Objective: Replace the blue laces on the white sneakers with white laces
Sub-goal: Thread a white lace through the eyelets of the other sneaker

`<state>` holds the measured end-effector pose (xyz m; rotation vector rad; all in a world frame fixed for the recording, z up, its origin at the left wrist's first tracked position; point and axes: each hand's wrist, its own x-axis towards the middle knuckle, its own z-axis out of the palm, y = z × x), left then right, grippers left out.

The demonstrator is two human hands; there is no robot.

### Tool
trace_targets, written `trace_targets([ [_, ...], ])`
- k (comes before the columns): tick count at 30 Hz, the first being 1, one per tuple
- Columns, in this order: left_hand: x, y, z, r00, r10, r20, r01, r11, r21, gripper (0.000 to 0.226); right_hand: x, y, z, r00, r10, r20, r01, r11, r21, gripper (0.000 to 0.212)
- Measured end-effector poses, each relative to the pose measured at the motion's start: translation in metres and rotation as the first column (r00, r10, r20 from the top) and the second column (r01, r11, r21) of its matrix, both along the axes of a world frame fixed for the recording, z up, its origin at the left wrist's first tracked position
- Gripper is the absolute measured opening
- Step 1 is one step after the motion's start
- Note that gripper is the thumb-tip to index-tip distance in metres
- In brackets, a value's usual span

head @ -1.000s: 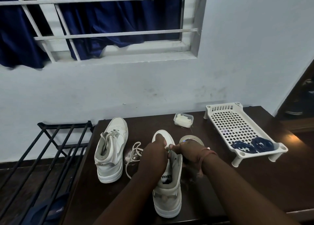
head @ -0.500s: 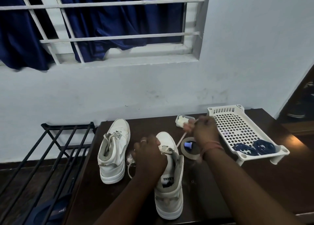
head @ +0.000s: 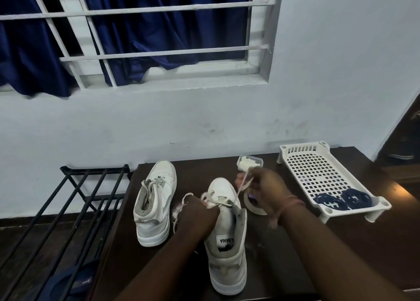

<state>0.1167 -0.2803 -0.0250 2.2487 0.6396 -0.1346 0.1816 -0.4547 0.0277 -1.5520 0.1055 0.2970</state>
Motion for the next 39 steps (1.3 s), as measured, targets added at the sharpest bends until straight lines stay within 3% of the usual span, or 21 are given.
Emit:
trace_targets([
  [1, 0.000, 0.001, 0.000, 1.000, 0.011, -0.004, -0.011, 1.000, 0.005, 0.068, 0.001, -0.002, 0.012, 0.987, -0.119, -0.104, 0.147, 0.935, 0.323, 0.024],
  [2, 0.001, 0.001, 0.000, 1.000, 0.014, -0.007, -0.015, 1.000, -0.003, 0.072, 0.002, -0.006, 0.018, 0.967, -0.182, -0.177, 0.245, 0.851, 0.464, 0.023],
  [3, 0.001, 0.000, 0.001, 1.000, 0.016, -0.013, -0.016, 0.999, -0.028, 0.074, 0.006, -0.014, 0.019, 0.964, -0.217, -0.152, 0.259, 0.893, 0.367, 0.024],
  [4, 0.001, -0.001, 0.002, 1.000, 0.012, -0.015, -0.013, 0.998, -0.057, 0.075, 0.008, -0.019, 0.017, 0.983, -0.175, -0.057, 0.180, 0.980, 0.086, 0.027],
  [5, 0.001, -0.002, 0.003, 1.000, 0.008, -0.013, -0.009, 0.997, -0.080, 0.074, 0.007, -0.023, 0.014, 0.998, -0.056, 0.022, 0.060, 0.941, -0.332, 0.028],
  [6, 0.001, -0.003, 0.003, 1.000, 0.003, -0.008, -0.004, 0.996, -0.090, 0.071, 0.002, -0.022, 0.009, 0.994, 0.105, 0.011, -0.072, 0.750, -0.658, 0.030],
  [7, 0.001, -0.003, 0.003, 1.000, -0.001, -0.005, 0.001, 0.996, -0.092, 0.067, -0.003, -0.019, 0.002, 0.961, 0.259, -0.092, -0.224, 0.545, -0.808, 0.032],
  [8, 0.001, -0.003, 0.003, 1.000, -0.006, 0.000, 0.006, 0.996, -0.090, 0.062, -0.007, -0.016, -0.004, 0.905, 0.358, -0.231, -0.377, 0.421, -0.825, 0.037],
  [9, 0.000, -0.004, 0.002, 1.000, -0.009, 0.004, 0.009, 0.996, -0.090, 0.057, -0.009, -0.012, -0.005, 0.866, 0.370, -0.337, -0.477, 0.409, -0.778, 0.042],
  [10, 0.000, -0.003, 0.001, 1.000, -0.010, 0.010, 0.010, 0.996, -0.086, 0.053, -0.011, -0.008, -0.002, 0.870, 0.336, -0.361, -0.490, 0.503, -0.712, 0.043],
  [12, 0.000, -0.001, -0.003, 1.000, -0.011, 0.016, 0.012, 0.998, -0.054, 0.040, -0.003, -0.013, 0.006, 0.965, 0.149, -0.216, -0.255, 0.728, -0.637, 0.037],
  [13, 0.000, 0.000, -0.005, 1.000, -0.013, 0.018, 0.014, 1.000, -0.028, 0.030, 0.004, -0.021, 0.011, 0.996, 0.008, -0.093, -0.068, 0.749, -0.659, 0.035],
  [14, 0.000, 0.001, -0.007, 1.000, -0.012, 0.020, 0.012, 1.000, -0.006, 0.022, 0.009, -0.031, 0.016, 0.995, -0.095, 0.037, 0.093, 0.687, -0.721, 0.034],
  [16, 0.001, 0.003, -0.008, 1.000, -0.011, 0.028, 0.010, 1.000, 0.012, 0.011, 0.012, -0.049, 0.018, 0.969, -0.178, 0.171, 0.241, 0.528, -0.814, 0.036],
  [18, 0.002, 0.003, -0.008, 0.998, -0.032, 0.050, 0.033, 0.999, -0.008, 0.007, 0.006, -0.057, 0.011, 0.979, -0.162, 0.123, 0.183, 0.440, -0.879, 0.037],
  [21, 0.003, 0.001, -0.003, 0.997, -0.044, 0.066, 0.043, 0.999, 0.002, 0.005, -0.001, -0.053, -0.002, 0.997, -0.030, -0.070, -0.055, 0.356, -0.933, 0.046],
  [24, 0.002, 0.000, 0.001, 0.996, -0.060, 0.058, 0.058, 0.997, 0.041, 0.010, -0.002, -0.032, -0.009, 0.949, 0.293, -0.116, -0.232, 0.401, -0.886, 0.028],
  [27, 0.002, 0.000, 0.002, 0.995, -0.090, 0.041, 0.088, 0.995, 0.041, 0.018, 0.000, -0.015, -0.025, 0.884, 0.463, -0.071, -0.318, 0.482, -0.816, 0.004],
  [32, 0.006, 0.005, 0.009, 0.987, -0.153, -0.056, 0.153, 0.988, -0.002, 0.026, -0.003, -0.009, -0.037, 0.870, 0.484, -0.093, -0.336, 0.445, -0.830, 0.016],
  [36, 0.009, 0.017, 0.016, 0.975, -0.172, -0.140, 0.136, 0.962, -0.236, 0.034, 0.003, -0.010, -0.030, 0.906, 0.411, -0.103, -0.298, 0.444, -0.845, 0.020],
  [39, 0.013, 0.030, 0.004, 0.966, -0.191, -0.176, 0.111, 0.916, -0.387, 0.059, -0.003, -0.001, -0.022, 0.891, 0.415, -0.184, -0.374, 0.444, -0.814, 0.014],
])
